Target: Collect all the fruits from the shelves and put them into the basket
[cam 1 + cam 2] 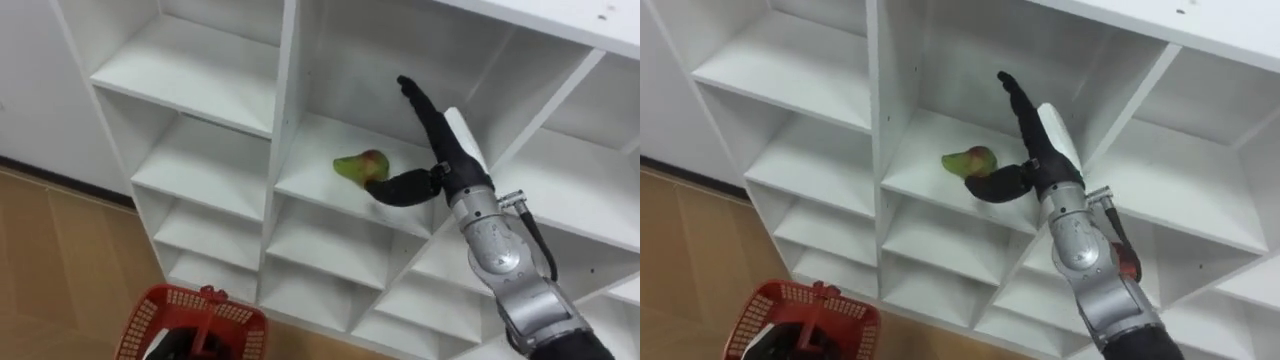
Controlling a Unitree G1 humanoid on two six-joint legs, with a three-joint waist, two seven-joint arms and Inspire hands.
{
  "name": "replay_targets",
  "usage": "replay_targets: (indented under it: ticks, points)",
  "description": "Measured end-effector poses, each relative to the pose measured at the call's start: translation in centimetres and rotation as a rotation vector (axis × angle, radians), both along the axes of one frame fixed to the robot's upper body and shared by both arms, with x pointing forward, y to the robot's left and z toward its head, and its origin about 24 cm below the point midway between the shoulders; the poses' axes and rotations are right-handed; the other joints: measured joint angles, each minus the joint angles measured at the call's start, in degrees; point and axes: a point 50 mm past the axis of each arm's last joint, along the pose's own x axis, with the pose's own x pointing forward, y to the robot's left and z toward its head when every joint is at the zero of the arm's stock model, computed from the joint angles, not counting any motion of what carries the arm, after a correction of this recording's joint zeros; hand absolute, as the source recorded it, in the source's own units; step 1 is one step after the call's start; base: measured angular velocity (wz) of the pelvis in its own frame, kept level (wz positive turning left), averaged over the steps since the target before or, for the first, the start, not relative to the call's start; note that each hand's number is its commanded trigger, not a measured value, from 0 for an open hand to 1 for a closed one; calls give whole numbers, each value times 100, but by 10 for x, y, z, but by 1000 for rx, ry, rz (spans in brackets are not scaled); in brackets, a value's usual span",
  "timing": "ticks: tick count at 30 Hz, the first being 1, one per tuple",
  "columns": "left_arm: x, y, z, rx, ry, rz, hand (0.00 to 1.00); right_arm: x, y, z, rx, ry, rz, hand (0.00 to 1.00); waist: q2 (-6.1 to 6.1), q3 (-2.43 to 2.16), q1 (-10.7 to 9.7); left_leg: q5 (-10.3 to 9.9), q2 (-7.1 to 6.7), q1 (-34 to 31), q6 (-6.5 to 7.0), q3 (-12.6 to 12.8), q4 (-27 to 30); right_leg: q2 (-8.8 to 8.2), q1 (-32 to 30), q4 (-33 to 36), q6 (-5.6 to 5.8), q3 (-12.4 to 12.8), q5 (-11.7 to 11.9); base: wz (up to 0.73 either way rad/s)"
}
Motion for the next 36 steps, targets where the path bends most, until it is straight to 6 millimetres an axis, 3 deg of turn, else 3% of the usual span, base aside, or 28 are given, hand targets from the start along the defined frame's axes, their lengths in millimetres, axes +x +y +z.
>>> replay_targets:
  ticks: [7,9,17,26,33,36]
  points:
    - [0,2,1,0,3,5,100,17,-13,9,46,-11,-73,0,-72,-6,83,10,-4,-182,-19,-102,25,11,-109,0,-22,-45,13,5]
    - [0,3,1,-2,8,3,100,22,-17,12,63,-15,-93,0,-101,10,90,12,-6,-216,-21,-121,52,14,-135,-5,-27,-63,16,7]
    - [0,5,1,-1,22,-2,100,24,-27,16,75,-16,-116,0,-163,27,122,15,-36,-419,-24,-226,116,7,-260,-3,-27,-157,16,8]
    - [0,4,-1,4,53,-26,100,23,-35,-4,74,83,-157,0,-121,64,182,18,-72,-720,-21,-289,253,-4,-492,15,-29,-141,18,4]
    - [4,3,-3,7,73,-36,100,22,-35,-11,67,120,-161,0,-18,142,294,17,-73,-821,-19,-301,278,-7,-594,48,-29,-147,17,0]
    - [7,3,-3,14,77,-42,100,23,-33,-14,81,142,-162,0,-11,145,307,17,-65,-879,-19,-271,287,-9,-674,81,-31,-144,19,-6]
